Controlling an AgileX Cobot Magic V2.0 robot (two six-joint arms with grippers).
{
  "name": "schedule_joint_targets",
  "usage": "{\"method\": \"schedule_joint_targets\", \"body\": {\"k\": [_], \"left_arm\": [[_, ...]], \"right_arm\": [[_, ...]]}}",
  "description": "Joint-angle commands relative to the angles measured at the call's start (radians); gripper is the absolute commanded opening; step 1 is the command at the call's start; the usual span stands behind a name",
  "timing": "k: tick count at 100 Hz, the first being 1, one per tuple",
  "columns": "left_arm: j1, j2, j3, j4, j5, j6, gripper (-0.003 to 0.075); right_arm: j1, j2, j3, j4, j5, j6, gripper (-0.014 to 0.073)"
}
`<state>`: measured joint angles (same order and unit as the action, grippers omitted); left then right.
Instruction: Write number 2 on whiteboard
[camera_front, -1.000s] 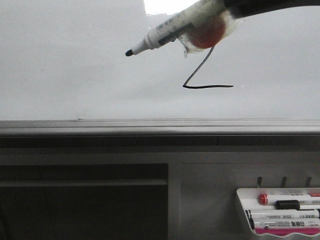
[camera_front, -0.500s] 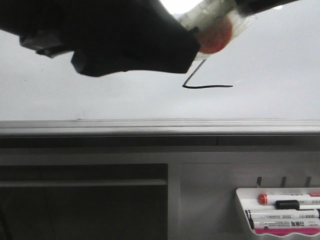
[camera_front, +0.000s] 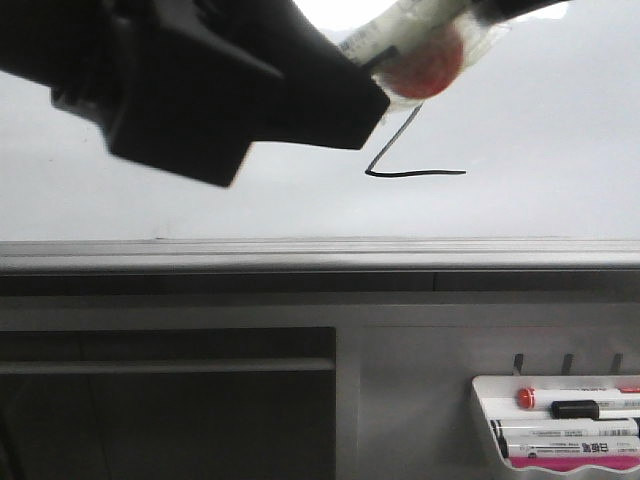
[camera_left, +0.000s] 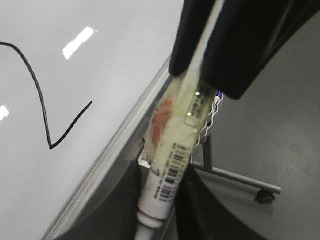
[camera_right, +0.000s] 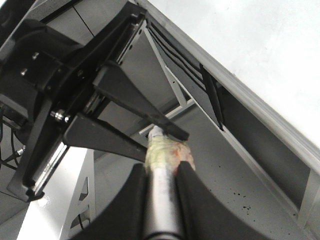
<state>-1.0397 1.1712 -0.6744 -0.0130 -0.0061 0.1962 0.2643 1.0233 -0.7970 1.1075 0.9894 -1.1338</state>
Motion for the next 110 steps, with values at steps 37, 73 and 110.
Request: {"method": "schedule_joint_targets", "body": {"k": [37,73,110], "left_arm": [[0.052,-0.054,-0.029,-0.131,-0.081,-0.037,-0.002],[0.214,0.061,-0.029,-0.512,-0.429,-0.037,-0.002],[0.238,0.332,-0.104,-0.588,-0.488,-0.046,-0.002]], "right_arm": [[-0.07,-0.053,-0.03,0.053,-0.116,0.021,0.0422],[-0.137,-0.164,-0.03,0.053,-0.226,0.099,0.0421],[-0.137,-0.166,-0.03,0.053,-0.218,0.117,0.0414]]}}
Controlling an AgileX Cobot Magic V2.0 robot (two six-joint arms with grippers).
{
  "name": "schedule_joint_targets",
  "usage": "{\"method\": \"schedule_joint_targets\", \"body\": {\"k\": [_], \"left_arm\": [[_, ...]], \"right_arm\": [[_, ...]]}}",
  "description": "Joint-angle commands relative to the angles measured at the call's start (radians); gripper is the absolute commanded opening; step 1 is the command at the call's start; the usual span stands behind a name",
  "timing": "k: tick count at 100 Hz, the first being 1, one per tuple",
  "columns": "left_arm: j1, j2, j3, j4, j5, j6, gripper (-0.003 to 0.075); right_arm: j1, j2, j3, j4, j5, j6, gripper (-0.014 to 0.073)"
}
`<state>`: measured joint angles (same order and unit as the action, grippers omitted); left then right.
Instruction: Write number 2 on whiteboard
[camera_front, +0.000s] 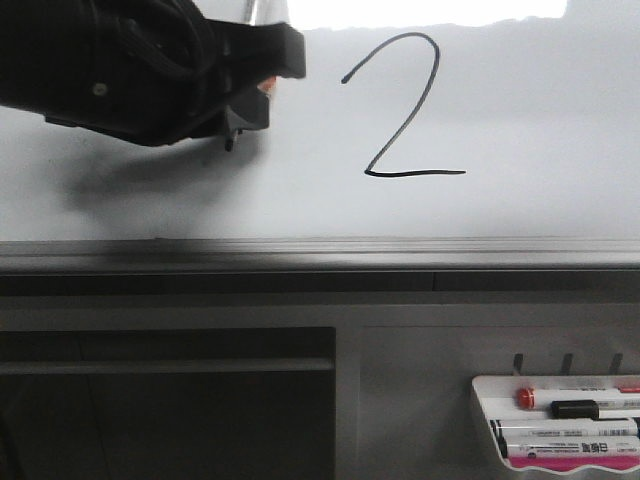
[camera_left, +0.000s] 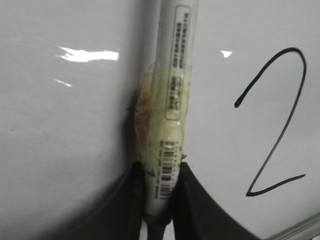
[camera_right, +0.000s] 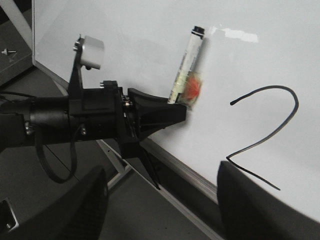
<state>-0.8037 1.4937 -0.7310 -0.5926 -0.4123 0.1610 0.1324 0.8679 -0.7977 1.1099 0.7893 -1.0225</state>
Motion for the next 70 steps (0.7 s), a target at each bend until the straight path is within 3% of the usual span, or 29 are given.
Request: {"method": "schedule_joint_targets", "body": {"k": [1,35,42,61,70], "left_arm": [[0.002,0.012,-0.049,-0.012,-0.082,-0.011,-0.002],[0.009,0.05,-0.049,-0.068,-0.082,-0.011,0.0007],[0.009,0.05,-0.049,-0.062,-0.075,-0.011,0.0087],[0.009,0.02,-0.049,0.019,0.0,0.009,0.0421],[0.009,-0.018,-0.035,0.068,0.037,0.01,0.0497]], "right_arm": [[-0.005,-0.011,-0.029,0.051,-0.018,0.006,0.0414],[-0.005,-0.011,-0.029,0.047,-0.023,0.006,0.0414],[-0.005,-0.011,-0.029,0.042,-0.023,0.006,0.0414],[-0.005,-0.011,-0.029,0.011,-0.027,0.006,0.0414],[-0.007,-0.011,-0.029,0.0,-0.037,0.006,0.0414]]}}
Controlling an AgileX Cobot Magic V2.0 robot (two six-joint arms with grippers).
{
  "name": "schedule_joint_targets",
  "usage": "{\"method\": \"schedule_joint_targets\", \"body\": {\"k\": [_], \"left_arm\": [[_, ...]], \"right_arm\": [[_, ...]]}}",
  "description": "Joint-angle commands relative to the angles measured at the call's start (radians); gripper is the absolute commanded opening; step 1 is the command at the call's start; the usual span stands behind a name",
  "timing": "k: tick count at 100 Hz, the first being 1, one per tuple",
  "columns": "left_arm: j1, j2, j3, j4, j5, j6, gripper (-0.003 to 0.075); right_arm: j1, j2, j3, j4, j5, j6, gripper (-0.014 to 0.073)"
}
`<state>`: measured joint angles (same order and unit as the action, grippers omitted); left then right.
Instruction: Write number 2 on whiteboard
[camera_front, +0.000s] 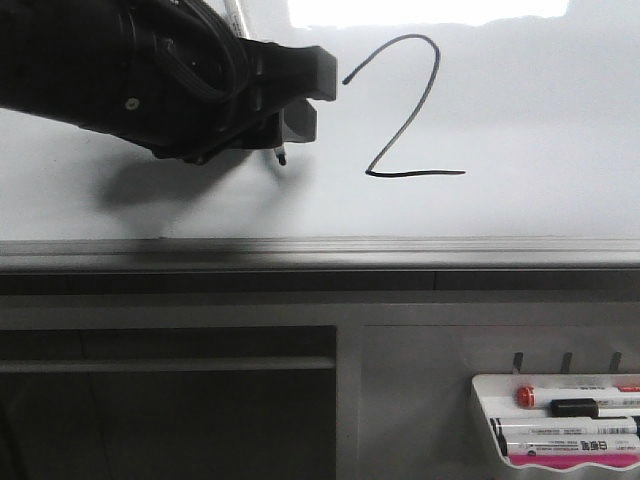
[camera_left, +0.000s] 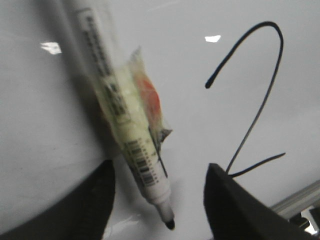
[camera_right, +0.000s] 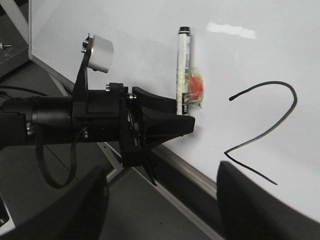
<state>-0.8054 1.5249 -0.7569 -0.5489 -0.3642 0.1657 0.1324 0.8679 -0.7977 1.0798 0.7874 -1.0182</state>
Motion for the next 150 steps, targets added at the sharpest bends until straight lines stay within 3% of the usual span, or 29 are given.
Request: {"method": "schedule_joint_targets", "body": {"k": [1,17,33,42,51,60,69,81,103,120,124,150], "left_arm": [[0.011,-0.053,-0.005,0.027,-0.004,0.007,0.0501],[0.011,-0.175,0.045,0.073,0.06,0.029,0.0502],[0.011,-0.344,0.1,0.077,0.134,0.148,0.0481],[0.011,-0.45,0.122,0.114,0.168,0.18,0.0433],[0.011,-0.556,0.128,0.16,0.213,0.18,0.0329],[0.011,-0.646,0.128,0.196,0.243,0.18,0.0167],[0.011,-0.731,0.128,0.209,0.266,0.18,-0.0024],[0.011,-0.831,0.149,0.247,0.302,0.183,-0.002],[0.011,-1.028,0.335,0.246,0.161,0.18,-0.002],[0.011,-1.168,0.475,0.244,0.148,0.176,-0.002],[0.011,-1.201,0.492,0.244,0.141,0.176,-0.002],[0.011,-1.29,0.53,0.225,0.138,0.176,-0.002]], "right_arm": [[-0.007,-0.011,-0.029,0.03,-0.035,0.001,0.0414],[-0.007,-0.011,-0.029,0.03,-0.043,0.001,0.0413],[-0.007,-0.011,-0.029,0.03,-0.073,0.024,0.041],[-0.007,-0.019,-0.029,0.03,-0.113,0.031,0.0323],[-0.007,-0.043,-0.029,0.03,-0.144,0.031,0.0137],[-0.007,-0.084,-0.015,0.03,-0.189,0.019,-0.0078],[-0.007,-0.151,0.028,0.03,-0.272,0.002,-0.0062],[-0.007,-0.275,0.14,0.032,-0.365,-0.041,-0.0066],[-0.007,-0.556,0.374,0.035,-0.431,-0.086,-0.0068],[-0.007,-0.75,0.53,0.039,-0.47,-0.086,-0.0068],[-0.007,-0.787,0.553,0.092,-0.494,-0.084,-0.0068],[-0.007,-0.849,0.613,0.106,-0.52,-0.084,-0.0068]]}}
